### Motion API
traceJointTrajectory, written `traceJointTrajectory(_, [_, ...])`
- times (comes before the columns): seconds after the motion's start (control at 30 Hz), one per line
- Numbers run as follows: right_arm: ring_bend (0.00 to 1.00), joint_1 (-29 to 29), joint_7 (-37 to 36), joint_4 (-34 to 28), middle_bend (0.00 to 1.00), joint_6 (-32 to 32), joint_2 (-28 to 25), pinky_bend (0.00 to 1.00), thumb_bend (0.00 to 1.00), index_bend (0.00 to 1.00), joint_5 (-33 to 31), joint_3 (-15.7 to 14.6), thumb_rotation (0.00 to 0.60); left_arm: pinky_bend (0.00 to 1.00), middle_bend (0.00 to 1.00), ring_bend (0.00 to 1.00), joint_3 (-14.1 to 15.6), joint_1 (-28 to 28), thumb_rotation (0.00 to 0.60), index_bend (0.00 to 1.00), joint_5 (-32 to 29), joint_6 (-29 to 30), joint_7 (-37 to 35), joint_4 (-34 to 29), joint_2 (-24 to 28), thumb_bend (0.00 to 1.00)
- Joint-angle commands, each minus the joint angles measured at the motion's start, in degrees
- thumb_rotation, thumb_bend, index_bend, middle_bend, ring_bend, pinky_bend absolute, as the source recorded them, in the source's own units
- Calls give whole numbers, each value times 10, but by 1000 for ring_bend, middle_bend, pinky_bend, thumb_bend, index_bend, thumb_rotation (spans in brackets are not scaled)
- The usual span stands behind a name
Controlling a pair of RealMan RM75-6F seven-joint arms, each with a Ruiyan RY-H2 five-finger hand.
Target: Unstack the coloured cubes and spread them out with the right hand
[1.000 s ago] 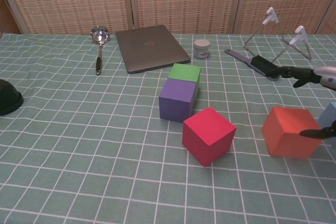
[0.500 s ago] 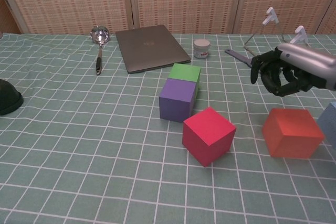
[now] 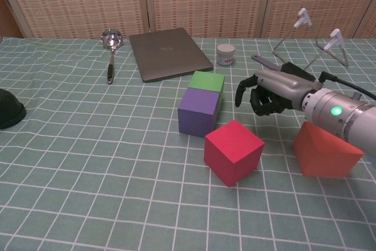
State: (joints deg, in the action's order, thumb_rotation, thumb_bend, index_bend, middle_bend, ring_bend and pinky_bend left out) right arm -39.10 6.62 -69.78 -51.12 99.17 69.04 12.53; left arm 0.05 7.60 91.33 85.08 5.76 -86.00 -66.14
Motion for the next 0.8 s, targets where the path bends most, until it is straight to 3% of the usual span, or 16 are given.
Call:
traceJointTrajectory(0.03, [812, -9, -17, 15, 841, 5, 13, 973, 1000, 380, 6, 1, 600, 506, 282, 282, 0, 0, 600, 300, 0, 0, 0, 0, 0, 636])
traceJointTrajectory(0.37, [822, -32, -94, 58, 848, 40, 35, 974, 1000, 229, 34, -6, 600, 505, 282, 282, 1, 0, 600, 301, 1, 0, 0, 0, 0, 636])
traceJointTrajectory(0.8, [827, -89, -207, 181, 858, 84, 99, 974, 1000, 138, 66, 6, 600, 506, 281, 282, 0, 1, 600, 301, -1, -3, 1, 3, -1, 636])
